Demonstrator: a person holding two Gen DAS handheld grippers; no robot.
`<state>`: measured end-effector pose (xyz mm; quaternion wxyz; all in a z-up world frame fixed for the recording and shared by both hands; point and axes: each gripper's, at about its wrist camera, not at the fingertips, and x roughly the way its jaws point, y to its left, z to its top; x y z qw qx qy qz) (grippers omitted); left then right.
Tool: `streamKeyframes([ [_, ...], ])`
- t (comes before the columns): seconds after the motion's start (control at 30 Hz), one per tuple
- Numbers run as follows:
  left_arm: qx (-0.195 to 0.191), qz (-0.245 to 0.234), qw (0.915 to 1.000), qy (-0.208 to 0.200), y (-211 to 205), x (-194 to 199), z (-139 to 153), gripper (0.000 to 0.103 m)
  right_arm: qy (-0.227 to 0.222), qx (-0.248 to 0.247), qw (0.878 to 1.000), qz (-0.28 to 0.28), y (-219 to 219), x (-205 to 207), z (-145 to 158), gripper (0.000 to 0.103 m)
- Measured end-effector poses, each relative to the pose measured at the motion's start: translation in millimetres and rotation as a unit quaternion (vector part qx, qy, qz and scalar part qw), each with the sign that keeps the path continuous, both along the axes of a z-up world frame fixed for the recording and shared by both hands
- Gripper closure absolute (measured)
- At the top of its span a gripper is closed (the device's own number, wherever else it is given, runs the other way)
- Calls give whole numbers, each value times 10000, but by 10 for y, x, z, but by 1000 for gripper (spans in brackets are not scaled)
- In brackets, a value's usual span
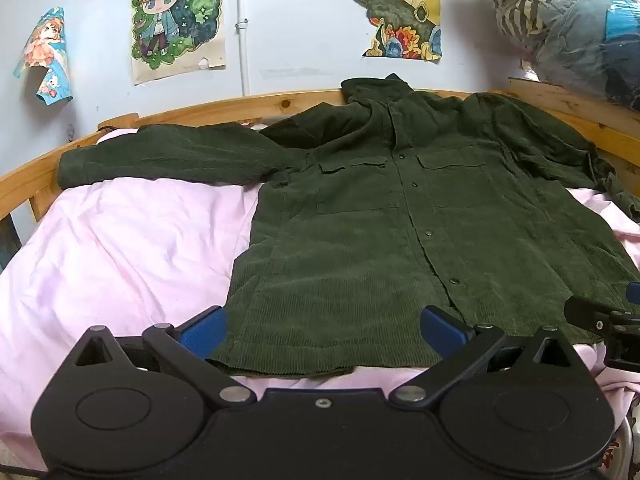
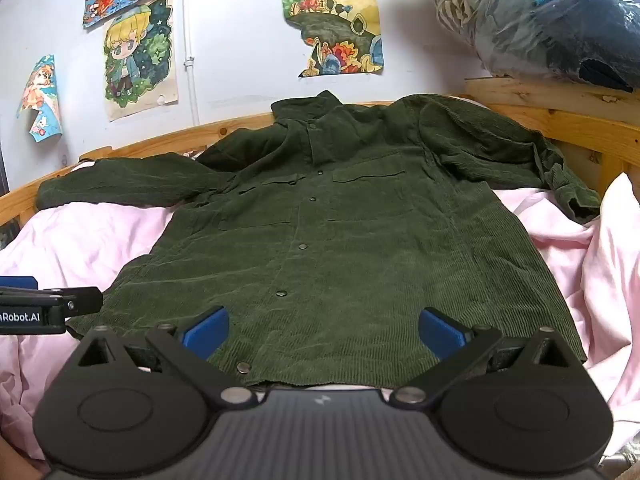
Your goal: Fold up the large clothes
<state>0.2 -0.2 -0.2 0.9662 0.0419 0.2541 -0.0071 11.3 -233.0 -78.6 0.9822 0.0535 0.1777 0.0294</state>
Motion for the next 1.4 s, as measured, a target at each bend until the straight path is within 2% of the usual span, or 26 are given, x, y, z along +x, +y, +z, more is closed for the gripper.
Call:
streamKeyframes([
  [1.4,-79,57,9999,43,31,29,-22,0,8,9,10000,6,-27,25,-4,0],
])
